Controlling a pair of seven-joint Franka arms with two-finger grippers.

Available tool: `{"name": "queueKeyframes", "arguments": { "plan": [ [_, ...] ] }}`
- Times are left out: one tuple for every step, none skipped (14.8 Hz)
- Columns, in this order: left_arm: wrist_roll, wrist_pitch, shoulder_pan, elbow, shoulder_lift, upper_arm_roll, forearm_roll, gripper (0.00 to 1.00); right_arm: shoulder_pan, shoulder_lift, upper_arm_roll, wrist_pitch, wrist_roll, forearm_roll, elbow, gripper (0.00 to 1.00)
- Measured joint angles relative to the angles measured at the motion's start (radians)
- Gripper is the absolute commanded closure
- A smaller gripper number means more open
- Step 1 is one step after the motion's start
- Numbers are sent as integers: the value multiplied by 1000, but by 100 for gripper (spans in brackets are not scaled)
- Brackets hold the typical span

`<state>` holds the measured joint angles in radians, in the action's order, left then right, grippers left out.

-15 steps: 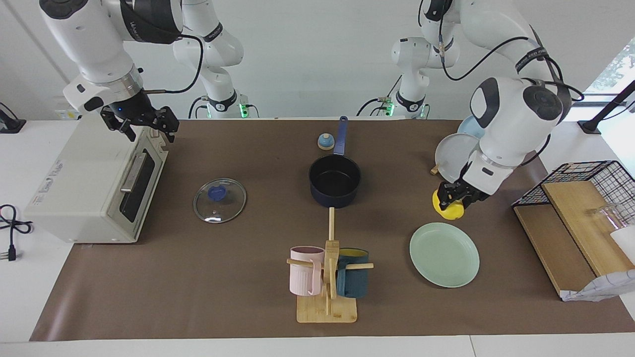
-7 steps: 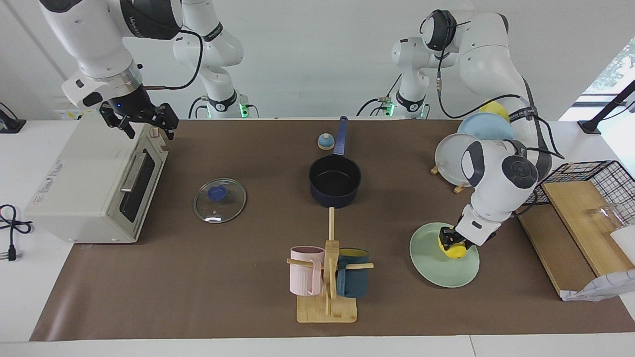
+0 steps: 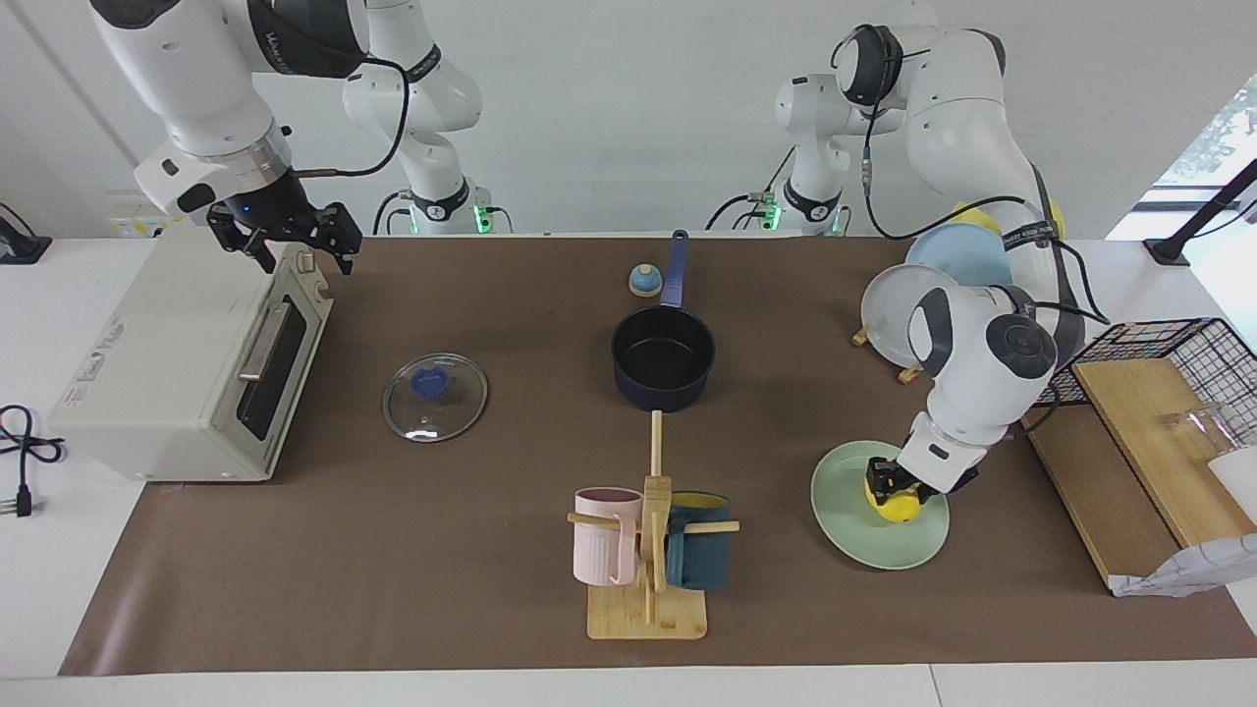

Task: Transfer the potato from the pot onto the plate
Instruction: 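Open the left gripper to release the potato on the plate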

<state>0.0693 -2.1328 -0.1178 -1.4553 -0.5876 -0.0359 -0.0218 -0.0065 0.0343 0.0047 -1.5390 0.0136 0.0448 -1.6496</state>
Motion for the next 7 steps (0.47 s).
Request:
{"name": "queueKeyframes", "arguments": {
  "plan": [
    [-1, 0, 0, -1, 0, 0, 0, 0, 0, 0, 0, 0, -3, 0, 0, 0],
    [-2, 0, 0, -1, 0, 0, -1, 0, 0, 0, 0, 0, -11, 0, 0, 0],
    [-2, 0, 0, -1, 0, 1, -1, 0, 0, 0, 0, 0, -21, 0, 0, 0],
    [-2, 0, 0, -1, 0, 1, -1, 0, 0, 0, 0, 0, -27, 0, 0, 0],
    [-2, 0, 1, 0, 0, 2, -1, 0, 0, 0, 0, 0, -30, -1, 0, 0],
    [-2, 0, 3, 2, 1, 2, -1, 0, 0, 0, 0, 0, -31, -1, 0, 0],
    [-2, 4, 5, 6, 6, 2, -1, 0, 0, 0, 1, 0, -31, -1, 0, 0]
  ]
}}
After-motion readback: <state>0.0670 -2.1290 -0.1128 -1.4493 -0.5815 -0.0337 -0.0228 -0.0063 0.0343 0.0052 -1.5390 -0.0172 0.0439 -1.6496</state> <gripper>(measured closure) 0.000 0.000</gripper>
